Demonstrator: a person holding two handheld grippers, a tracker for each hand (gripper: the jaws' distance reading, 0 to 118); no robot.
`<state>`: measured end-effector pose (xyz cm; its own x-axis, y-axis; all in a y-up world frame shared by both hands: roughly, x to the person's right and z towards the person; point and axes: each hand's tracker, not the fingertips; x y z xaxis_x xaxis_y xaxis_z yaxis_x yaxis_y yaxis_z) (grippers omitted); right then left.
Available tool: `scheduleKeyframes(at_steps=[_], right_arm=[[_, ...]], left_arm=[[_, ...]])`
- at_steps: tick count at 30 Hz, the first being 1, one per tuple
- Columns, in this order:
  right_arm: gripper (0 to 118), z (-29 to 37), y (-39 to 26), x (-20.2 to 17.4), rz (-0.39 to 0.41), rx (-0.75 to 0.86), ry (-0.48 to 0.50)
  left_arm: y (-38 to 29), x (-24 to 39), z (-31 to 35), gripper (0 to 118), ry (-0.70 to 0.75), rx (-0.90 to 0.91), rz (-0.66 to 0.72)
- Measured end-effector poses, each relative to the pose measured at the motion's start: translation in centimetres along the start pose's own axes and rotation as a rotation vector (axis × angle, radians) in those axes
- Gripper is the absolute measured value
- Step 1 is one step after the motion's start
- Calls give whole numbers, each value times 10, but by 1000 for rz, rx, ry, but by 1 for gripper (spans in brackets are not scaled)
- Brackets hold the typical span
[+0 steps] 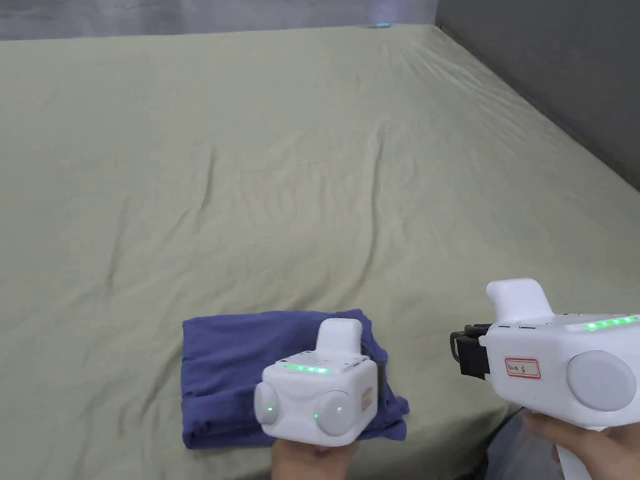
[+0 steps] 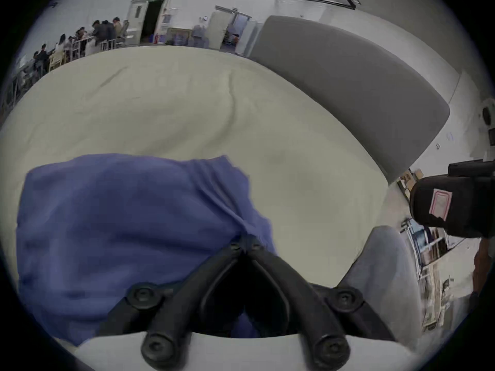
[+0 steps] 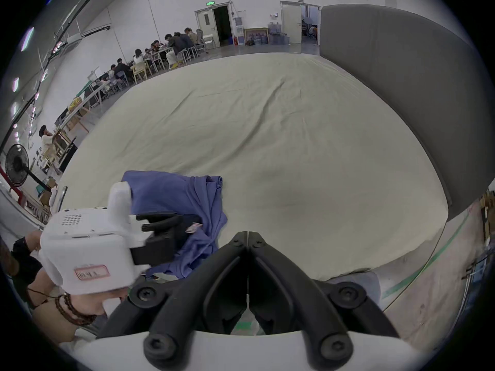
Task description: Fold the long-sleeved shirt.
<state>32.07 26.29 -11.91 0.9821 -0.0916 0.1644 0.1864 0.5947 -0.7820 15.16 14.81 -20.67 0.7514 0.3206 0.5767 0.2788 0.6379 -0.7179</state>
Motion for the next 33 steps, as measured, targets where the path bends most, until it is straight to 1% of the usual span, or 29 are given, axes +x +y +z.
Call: scheduleKeyframes(at_steps=[2,4,5,7,8,9,11,12,14,15,16,17,18,19,20,21,22,23,24,25,26,27,28,30,33], right_arm=[[2,0,-1,1,-7,-4,-10],[2,-1,-2,2,-16,-7,-9],[2,-2,-1,1,-30,-3,-3],[2,-4,2,-2,-68,19,85],[2,-7,5,-5,-101,32,146],[2,-11,9,-9,-137,47,209],[2,-23,18,-20,-178,53,319],[2,-32,22,-28,-183,39,354],[2,-53,29,-43,-167,25,417],[2,-67,31,-48,-171,-1,465],[2,-82,32,-50,-188,-37,515],[2,-96,32,-51,-225,-75,532],[2,-111,30,-52,-253,-114,526],[2,-122,28,-51,-262,-141,524],[2,-132,26,-50,-251,-166,484],[2,-139,23,-50,-222,-188,419],[2,-145,20,-49,-192,-208,374],[2,-149,18,-48,-159,-223,333],[2,-152,15,-46,-131,-227,297],[2,-154,13,-43,-125,-225,294],[2,-152,11,-39,-153,-215,330],[2,-151,11,-37,-204,-215,356],[2,-152,12,-36,-211,-222,347],[2,-153,11,-37,-171,-221,343],[2,-156,11,-34,-187,-225,353]], left_arm=[[2,7,-8,0,6,-3,-27],[9,3,1,0,-8,-11,-13],[12,-1,11,0,-78,6,37],[16,-23,41,0,-167,87,129],[18,-34,58,0,-173,109,155],[19,-46,74,0,-142,130,169],[17,-76,106,0,-103,190,210],[16,-93,121,0,-79,200,248],[12,-126,143,0,-45,218,321],[11,-145,152,0,-36,187,380],[8,-161,159,0,-42,173,429],[4,-179,165,0,-57,192,473],[-1,-193,170,0,-52,198,501],[-2,-201,172,0,-31,191,505],[-5,-210,174,0,-9,184,501],[-8,-217,175,0,-13,181,512],[-10,-223,176,2,-15,175,532],[-13,-225,174,14,-38,178,576],[-16,-231,171,50,-72,173,606],[-18,-235,167,89,-97,164,632],[-20,-239,159,110,-136,140,655],[-21,-239,155,114,-140,139,675],[-21,-239,150,114,-157,134,686],[-22,-241,133,114,-220,107,714],[-25,-243,107,114,-309,81,781]])
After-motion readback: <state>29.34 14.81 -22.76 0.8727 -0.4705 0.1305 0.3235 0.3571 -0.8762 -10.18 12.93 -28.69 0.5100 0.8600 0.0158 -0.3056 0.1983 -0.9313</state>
